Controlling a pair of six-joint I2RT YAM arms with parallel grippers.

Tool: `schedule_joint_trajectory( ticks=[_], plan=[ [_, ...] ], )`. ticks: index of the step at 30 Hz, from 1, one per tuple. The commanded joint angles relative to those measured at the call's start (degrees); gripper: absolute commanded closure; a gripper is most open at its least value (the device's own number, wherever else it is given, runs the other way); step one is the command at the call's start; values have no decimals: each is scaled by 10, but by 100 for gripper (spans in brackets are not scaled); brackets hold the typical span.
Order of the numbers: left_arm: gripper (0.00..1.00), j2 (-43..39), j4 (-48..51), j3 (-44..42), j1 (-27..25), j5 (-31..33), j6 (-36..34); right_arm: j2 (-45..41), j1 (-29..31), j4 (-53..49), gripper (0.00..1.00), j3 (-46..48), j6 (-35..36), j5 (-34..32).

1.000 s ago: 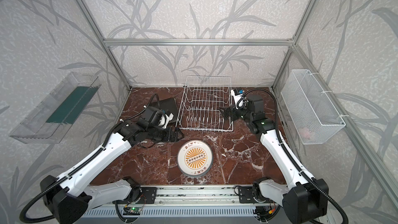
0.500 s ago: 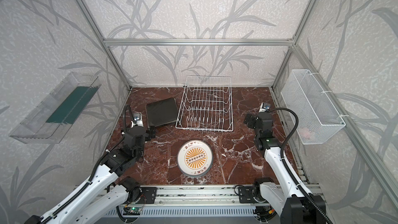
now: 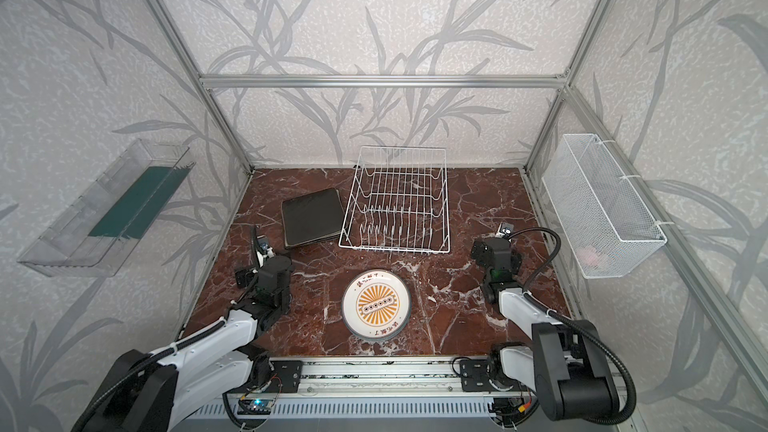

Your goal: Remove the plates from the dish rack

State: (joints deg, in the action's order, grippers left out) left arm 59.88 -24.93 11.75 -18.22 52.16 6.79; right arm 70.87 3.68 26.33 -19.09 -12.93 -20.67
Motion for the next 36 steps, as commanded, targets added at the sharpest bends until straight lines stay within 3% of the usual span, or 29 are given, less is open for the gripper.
schedule_joint_trajectory(
  ticks=[1, 4, 8, 9, 11, 14, 18, 22, 23, 25, 27, 30, 33, 36],
  plan=[
    [1, 37, -118, 16, 32, -29, 13, 24, 1, 107, 1, 0, 46, 32],
    [1, 100, -179, 34, 66, -76, -32, 53, 1, 142, 1, -9, 83, 48],
    [1, 196, -303, 51, 94, -117, -91, 142, 1, 324, 1, 22, 115, 87],
    [1, 214, -312, 61, 96, -119, -102, 147, 3, 317, 1, 19, 122, 105],
    [1, 216, -231, 96, 100, -138, -87, 149, 5, 266, 1, 2, 126, 123],
    [1, 218, -184, 117, 112, -176, -66, 198, 13, 344, 1, 4, 145, 129],
    [1, 223, -185, 122, 127, -217, -66, 166, 16, 232, 1, -28, 140, 122],
    [1, 231, -179, 121, 152, -325, -43, 178, 18, 268, 1, -19, 143, 121],
    [1, 260, -237, 101, 160, -345, -42, 175, 18, 259, 1, -21, 143, 121],
    [1, 327, -412, 64, 159, -318, -61, 171, 18, 249, 1, -24, 143, 121],
    [1, 266, -305, 64, 171, -327, -19, 173, 18, 253, 1, -23, 143, 122],
    [1, 311, -369, 71, 186, -339, -25, 172, 18, 250, 1, -23, 143, 121],
    [1, 274, -240, 104, 185, -345, -12, 172, 18, 250, 1, -24, 143, 121],
    [1, 306, -340, 83, 184, -354, -35, 172, 18, 250, 1, -24, 143, 121]
  ],
)
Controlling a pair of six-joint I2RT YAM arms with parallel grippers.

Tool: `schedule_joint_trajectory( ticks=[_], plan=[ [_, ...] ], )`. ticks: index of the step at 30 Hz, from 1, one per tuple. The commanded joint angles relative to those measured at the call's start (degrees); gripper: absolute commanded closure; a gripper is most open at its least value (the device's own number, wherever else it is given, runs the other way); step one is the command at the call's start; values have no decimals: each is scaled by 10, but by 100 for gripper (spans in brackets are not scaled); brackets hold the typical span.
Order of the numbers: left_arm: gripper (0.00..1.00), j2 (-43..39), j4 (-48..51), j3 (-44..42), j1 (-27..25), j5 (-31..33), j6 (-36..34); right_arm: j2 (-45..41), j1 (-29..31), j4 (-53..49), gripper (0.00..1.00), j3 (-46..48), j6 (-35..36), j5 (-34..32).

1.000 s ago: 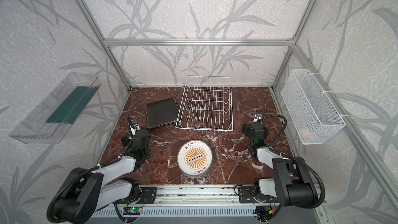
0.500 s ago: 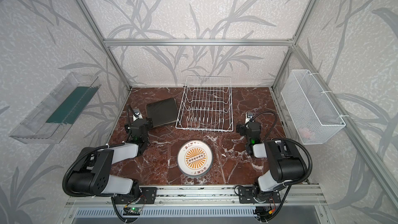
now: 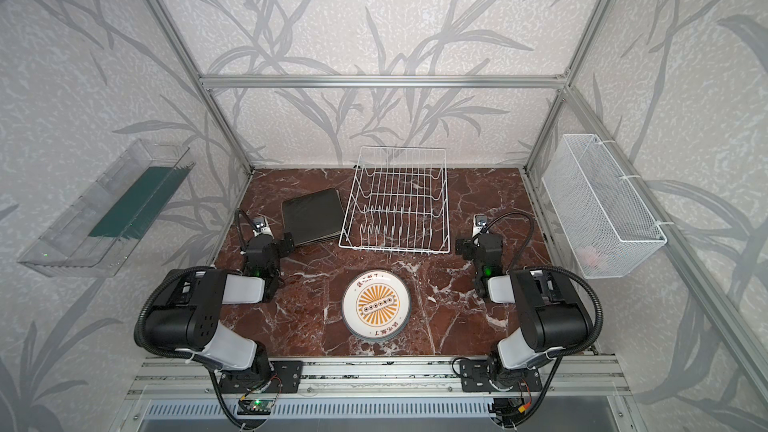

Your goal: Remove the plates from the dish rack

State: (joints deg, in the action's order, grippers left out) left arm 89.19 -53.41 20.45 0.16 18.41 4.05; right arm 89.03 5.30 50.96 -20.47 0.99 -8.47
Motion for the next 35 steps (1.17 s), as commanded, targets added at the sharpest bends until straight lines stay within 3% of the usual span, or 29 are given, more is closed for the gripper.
schedule_joint_trajectory(
  ticks=[1, 3, 35],
  plan=[
    [1, 11, -53, -7, 0, -18, -7, -10, 2, 4, 1, -10, 4, -1],
    [1, -3, -12, 2, 0, -32, -5, -10, 2, 4, 1, -9, 4, -2],
    [1, 10, -29, 4, 14, -89, -12, -9, 4, 1, 1, -12, 6, -3]
  ],
)
